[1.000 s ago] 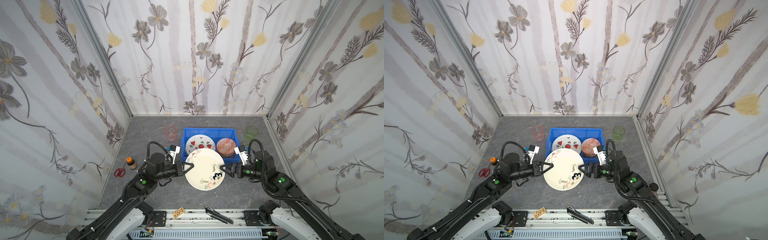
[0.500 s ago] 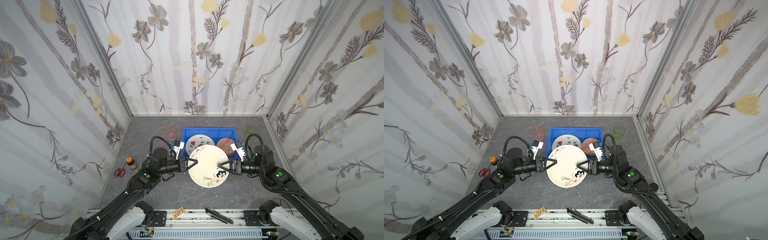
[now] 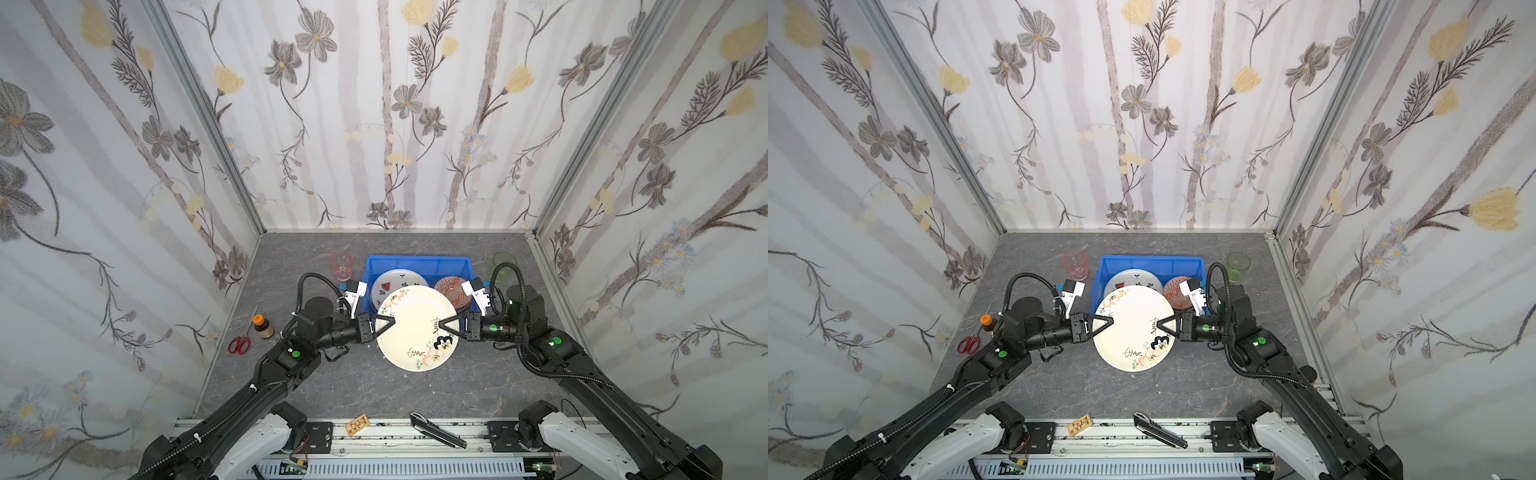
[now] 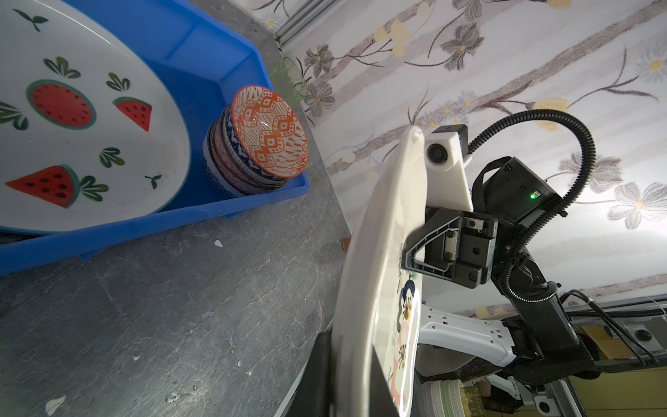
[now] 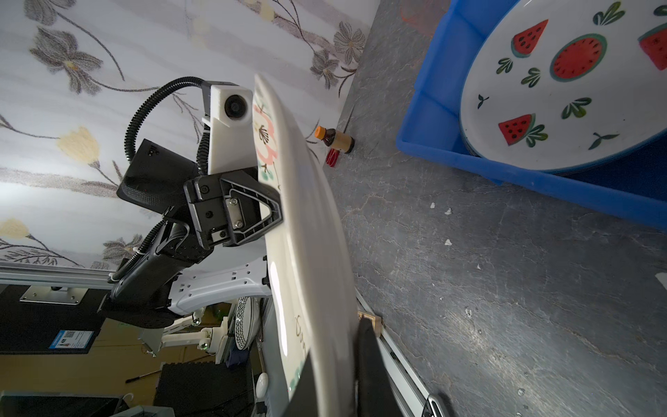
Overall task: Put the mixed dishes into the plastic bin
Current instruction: 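Lift the cream bird plate off the table with both grippers, then carry the cream plate into the bin with the right gripper while the left releases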
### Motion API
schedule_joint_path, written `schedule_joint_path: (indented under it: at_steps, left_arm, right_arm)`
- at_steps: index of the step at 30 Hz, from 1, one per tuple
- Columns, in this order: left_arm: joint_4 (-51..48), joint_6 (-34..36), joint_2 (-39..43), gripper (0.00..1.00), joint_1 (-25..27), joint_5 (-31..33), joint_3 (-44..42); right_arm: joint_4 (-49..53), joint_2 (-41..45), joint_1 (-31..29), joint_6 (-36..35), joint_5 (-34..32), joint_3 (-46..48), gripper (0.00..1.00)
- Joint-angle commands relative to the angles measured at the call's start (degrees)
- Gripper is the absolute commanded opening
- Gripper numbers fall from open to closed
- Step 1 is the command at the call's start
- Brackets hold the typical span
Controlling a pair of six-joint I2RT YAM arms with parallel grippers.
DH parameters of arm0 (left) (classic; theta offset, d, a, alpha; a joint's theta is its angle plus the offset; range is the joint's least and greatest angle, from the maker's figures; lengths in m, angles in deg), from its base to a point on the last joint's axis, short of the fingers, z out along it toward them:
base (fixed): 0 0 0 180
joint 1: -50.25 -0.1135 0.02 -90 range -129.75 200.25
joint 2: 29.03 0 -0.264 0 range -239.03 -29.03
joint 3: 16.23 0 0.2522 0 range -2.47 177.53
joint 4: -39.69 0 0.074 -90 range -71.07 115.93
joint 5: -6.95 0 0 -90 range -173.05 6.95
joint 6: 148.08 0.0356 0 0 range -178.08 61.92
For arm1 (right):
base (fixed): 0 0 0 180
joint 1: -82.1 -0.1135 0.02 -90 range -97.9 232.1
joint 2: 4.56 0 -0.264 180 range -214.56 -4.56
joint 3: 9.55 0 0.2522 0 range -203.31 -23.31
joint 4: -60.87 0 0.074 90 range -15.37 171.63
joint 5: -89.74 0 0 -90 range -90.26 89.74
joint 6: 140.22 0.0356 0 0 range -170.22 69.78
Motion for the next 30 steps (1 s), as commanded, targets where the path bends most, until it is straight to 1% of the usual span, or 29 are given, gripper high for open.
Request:
schedule_joint_path:
  at_steps: [1, 4, 6, 7, 9, 10, 13, 17, 20, 24, 30]
  left_arm:
    - [2.92, -1.84, -0.13, 0.24, -0.45, -0.44, -0.34]
    - [2.84, -2.07, 0.11, 0.65, -1.35, -0.78, -0.69]
    - [2.72, -2.48, 0.63, 0.85, -2.50, -1.51, -0.91]
    - [2.51, -2.59, 0.98, 0.92, -3.46, -2.00, -0.90]
    - [1.63, -2.60, 1.77, 0.98, -5.55, -2.80, -0.81]
    - [0.56, -2.64, 2.25, 1.00, -6.91, -3.00, -0.70]
    - [0.05, -4.08, 3.39, 1.00, -10.49, -3.20, -1.34]
    - [-1.64, -3.97, 4.24, 1.00, -13.21, -2.42, -1.66]
    - [-4.64, -2.76, 4.19, 1.00, -14.27, -1.11, -0.99]
    - [-12.80, 1.11, 3.39, 1.00, -14.72, 4.13, 1.52]
    - [-18.16, 3.51, 1.24, 1.00, -15.06, 5.75, 2.71]
  right_arm:
    - [-6.25, -0.34, 0.40, -0.39, 3.50, -1.11, 0.00]
    - [-5.73, -1.21, 1.40, -0.68, 3.98, -3.57, 0.00]
    - [-4.18, -2.13, 2.40, -1.85, 4.34, -4.93, 0.00]
    - [-2.64, -2.85, 2.93, -3.07, 4.40, -5.98, 0.00]
    - [1.22, -4.95, 4.07, -6.73, 5.52, -8.52, 0.00]
    - [3.68, -6.12, 4.80, -8.86, 5.55, -10.15, 0.00]
    - [9.10, -9.75, 6.88, -13.99, 5.79, -14.80, 0.00]
    - [15.19, -15.13, 9.12, -19.76, 5.39, -21.66, 0.00]
    - [19.78, -20.11, 10.16, -23.90, 3.48, -27.56, 0.00]
    - [23.30, -27.32, 11.01, -27.42, 2.07, -34.03, 0.00]
    - [32.93, -39.74, 11.29, -34.56, -2.46, -46.39, 0.00]
